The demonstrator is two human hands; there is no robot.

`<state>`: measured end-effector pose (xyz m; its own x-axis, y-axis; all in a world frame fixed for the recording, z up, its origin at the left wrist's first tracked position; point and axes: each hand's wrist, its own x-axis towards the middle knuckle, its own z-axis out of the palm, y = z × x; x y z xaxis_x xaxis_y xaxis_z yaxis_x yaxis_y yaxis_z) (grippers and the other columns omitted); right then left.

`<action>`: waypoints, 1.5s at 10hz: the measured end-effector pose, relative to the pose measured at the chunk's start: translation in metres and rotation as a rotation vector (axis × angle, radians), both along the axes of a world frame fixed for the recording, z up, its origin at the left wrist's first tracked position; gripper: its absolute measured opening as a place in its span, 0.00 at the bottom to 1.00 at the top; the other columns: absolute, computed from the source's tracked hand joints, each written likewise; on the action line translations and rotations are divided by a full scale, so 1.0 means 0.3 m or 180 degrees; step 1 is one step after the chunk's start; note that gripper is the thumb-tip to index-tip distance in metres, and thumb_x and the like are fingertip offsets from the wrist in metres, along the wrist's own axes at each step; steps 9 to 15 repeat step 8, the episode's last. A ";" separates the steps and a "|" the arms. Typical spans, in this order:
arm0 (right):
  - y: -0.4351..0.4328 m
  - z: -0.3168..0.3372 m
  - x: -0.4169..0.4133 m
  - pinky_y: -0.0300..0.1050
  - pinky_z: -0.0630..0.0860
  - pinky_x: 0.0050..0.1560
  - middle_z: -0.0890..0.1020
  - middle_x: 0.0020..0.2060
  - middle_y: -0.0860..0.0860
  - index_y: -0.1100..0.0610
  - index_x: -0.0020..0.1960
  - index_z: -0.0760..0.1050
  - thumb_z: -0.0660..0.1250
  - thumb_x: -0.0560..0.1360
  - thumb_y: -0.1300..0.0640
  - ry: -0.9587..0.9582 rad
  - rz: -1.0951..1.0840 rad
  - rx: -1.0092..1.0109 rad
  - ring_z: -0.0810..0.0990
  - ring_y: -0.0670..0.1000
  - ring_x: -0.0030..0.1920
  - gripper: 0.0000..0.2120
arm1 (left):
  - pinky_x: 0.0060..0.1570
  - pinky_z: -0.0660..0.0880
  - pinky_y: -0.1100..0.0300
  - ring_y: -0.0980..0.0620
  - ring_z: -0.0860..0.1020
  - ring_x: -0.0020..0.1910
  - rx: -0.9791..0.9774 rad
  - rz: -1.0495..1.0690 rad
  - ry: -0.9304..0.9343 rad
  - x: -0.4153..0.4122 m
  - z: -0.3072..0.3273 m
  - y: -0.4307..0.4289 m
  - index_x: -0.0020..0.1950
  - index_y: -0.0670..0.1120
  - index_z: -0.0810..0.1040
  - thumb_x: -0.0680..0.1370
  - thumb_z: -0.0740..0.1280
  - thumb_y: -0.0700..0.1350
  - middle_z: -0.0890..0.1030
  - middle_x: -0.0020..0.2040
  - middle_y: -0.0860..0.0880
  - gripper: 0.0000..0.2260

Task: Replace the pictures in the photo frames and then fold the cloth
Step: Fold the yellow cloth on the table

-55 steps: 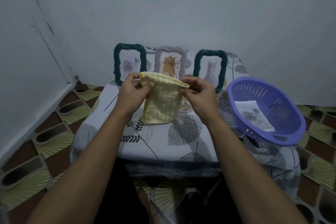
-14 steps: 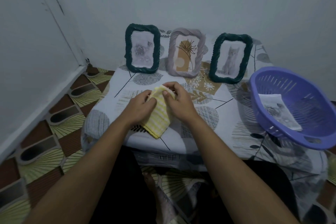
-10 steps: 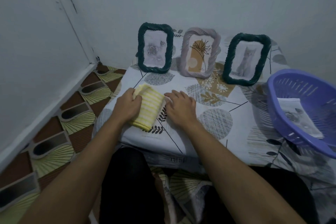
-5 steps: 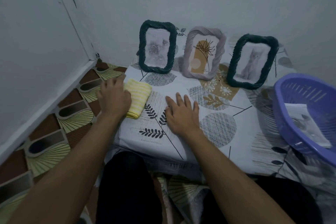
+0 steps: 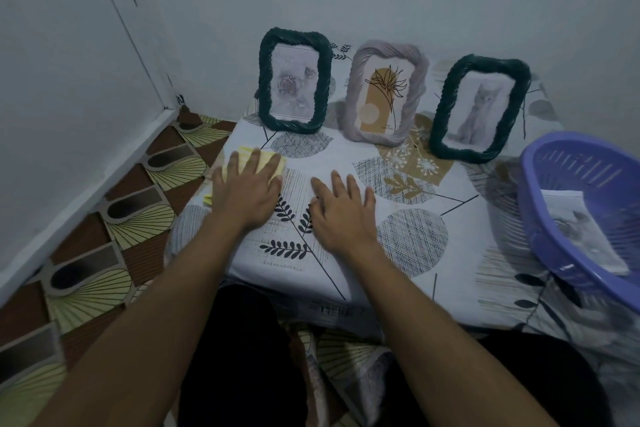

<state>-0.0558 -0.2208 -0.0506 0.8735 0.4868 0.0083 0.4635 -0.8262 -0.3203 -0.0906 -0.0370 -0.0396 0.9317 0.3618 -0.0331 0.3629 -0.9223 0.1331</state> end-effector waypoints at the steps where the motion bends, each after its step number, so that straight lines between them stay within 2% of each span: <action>1: 0.002 -0.001 -0.002 0.63 0.39 0.77 0.52 0.81 0.52 0.43 0.80 0.54 0.46 0.83 0.44 0.0024 -0.0003 -0.0006 0.45 0.56 0.81 0.25 | 0.74 0.47 0.36 0.39 0.46 0.80 0.0061 0.0069 -0.0021 0.016 0.000 -0.004 0.80 0.61 0.47 0.84 0.44 0.60 0.48 0.82 0.51 0.24; 3: -0.001 -0.003 0.000 0.63 0.38 0.77 0.51 0.81 0.51 0.44 0.80 0.53 0.45 0.83 0.44 0.0048 0.0006 -0.0001 0.44 0.56 0.81 0.25 | 0.74 0.48 0.36 0.38 0.47 0.80 0.0071 0.0063 -0.0014 0.017 0.000 -0.004 0.81 0.60 0.47 0.83 0.45 0.60 0.50 0.82 0.50 0.25; 4: 0.000 0.006 0.000 0.62 0.36 0.77 0.49 0.81 0.50 0.43 0.80 0.53 0.46 0.83 0.44 0.0177 0.0023 0.0033 0.42 0.55 0.81 0.25 | 0.75 0.44 0.37 0.39 0.45 0.80 -0.0043 0.0050 0.0066 0.013 0.012 -0.003 0.81 0.60 0.46 0.84 0.45 0.59 0.47 0.82 0.50 0.25; 6: -0.019 0.048 0.013 0.61 0.33 0.77 0.52 0.81 0.48 0.44 0.79 0.59 0.55 0.81 0.48 0.0735 0.0093 0.0519 0.42 0.54 0.81 0.26 | 0.74 0.38 0.34 0.39 0.45 0.80 -0.0214 0.0077 0.0013 0.010 0.044 -0.018 0.81 0.58 0.51 0.84 0.45 0.57 0.49 0.82 0.48 0.24; 7: -0.027 0.081 0.028 0.60 0.37 0.78 0.64 0.78 0.50 0.49 0.76 0.66 0.59 0.80 0.54 0.1053 -0.0051 0.0983 0.52 0.54 0.80 0.24 | 0.74 0.37 0.36 0.37 0.44 0.80 -0.0299 0.0122 -0.0294 0.004 0.056 -0.030 0.80 0.54 0.58 0.84 0.48 0.56 0.50 0.82 0.45 0.23; 8: -0.031 0.121 0.031 0.61 0.58 0.75 0.78 0.67 0.49 0.51 0.70 0.72 0.63 0.78 0.54 0.0962 -0.0161 0.1497 0.72 0.53 0.70 0.20 | 0.77 0.44 0.40 0.37 0.48 0.79 -0.0823 0.0185 -0.0896 0.005 0.095 -0.068 0.78 0.50 0.66 0.84 0.53 0.52 0.54 0.81 0.43 0.22; 15: -0.031 0.121 0.031 0.61 0.58 0.75 0.78 0.67 0.49 0.51 0.70 0.72 0.63 0.78 0.54 0.0962 -0.0161 0.1497 0.72 0.53 0.70 0.20 | 0.77 0.44 0.40 0.37 0.48 0.79 -0.0823 0.0185 -0.0896 0.005 0.095 -0.068 0.78 0.50 0.66 0.84 0.53 0.52 0.54 0.81 0.43 0.22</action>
